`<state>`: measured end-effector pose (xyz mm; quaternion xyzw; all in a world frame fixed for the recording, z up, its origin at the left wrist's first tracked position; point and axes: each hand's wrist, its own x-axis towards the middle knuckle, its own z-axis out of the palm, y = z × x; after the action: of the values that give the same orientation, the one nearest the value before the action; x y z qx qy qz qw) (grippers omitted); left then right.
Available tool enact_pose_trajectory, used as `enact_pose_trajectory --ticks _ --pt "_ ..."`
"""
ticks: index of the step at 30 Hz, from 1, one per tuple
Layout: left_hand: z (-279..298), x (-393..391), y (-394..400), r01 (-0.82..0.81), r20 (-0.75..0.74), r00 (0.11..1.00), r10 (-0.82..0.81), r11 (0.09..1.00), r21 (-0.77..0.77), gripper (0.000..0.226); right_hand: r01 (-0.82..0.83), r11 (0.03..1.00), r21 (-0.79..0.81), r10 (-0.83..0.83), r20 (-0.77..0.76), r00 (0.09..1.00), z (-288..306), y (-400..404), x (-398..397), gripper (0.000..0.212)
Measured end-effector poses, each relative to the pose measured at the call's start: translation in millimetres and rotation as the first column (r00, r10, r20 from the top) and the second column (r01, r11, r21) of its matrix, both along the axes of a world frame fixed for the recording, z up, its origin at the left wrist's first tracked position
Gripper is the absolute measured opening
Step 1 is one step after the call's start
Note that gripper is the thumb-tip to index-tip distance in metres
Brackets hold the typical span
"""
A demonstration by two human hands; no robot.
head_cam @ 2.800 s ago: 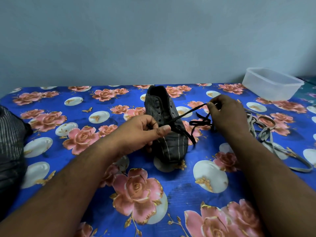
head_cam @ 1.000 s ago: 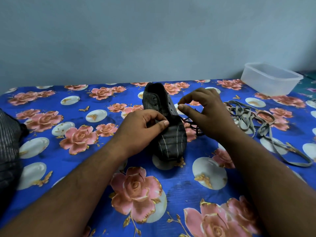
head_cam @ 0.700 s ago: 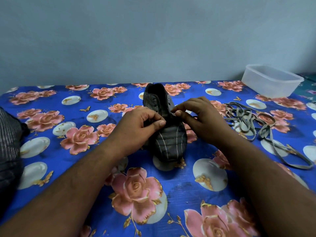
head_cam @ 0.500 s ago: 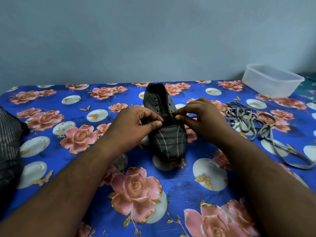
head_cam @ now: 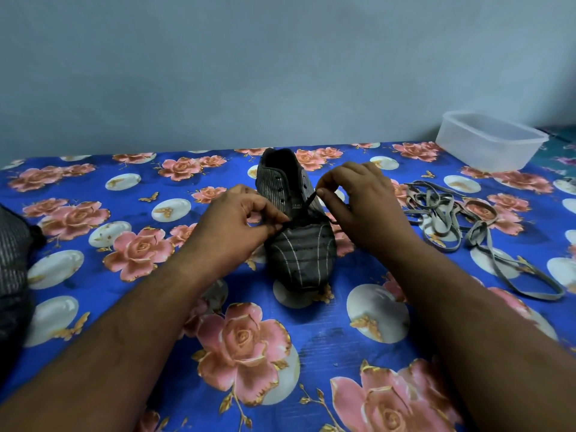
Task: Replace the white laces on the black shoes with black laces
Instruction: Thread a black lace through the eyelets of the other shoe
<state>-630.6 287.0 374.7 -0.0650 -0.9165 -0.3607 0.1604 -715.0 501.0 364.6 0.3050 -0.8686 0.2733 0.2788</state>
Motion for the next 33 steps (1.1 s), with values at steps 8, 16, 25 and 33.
enact_pose_trajectory --ticks 8,16,25,33 --pt "-3 -1 -2 0.041 -0.048 0.998 -0.043 0.998 -0.056 0.023 0.15 0.985 -0.08 -0.16 -0.132 0.978 1 -5 2 0.019" --pt "-21 -8 14 0.105 -0.063 0.993 -0.097 0.984 0.143 0.047 -0.052 0.977 -0.208 0.021 -0.146 0.989 7 -11 11 0.015" --pt "-21 -10 26 0.156 -0.087 0.988 -0.13 0.791 0.592 0.022 0.113 0.993 0.033 -0.118 0.226 0.967 7 -1 10 0.035" --pt "-23 -6 25 0.151 -0.109 0.988 -0.112 0.873 0.465 0.027 0.163 0.966 0.202 -0.255 0.616 0.745 9 4 21 0.072"
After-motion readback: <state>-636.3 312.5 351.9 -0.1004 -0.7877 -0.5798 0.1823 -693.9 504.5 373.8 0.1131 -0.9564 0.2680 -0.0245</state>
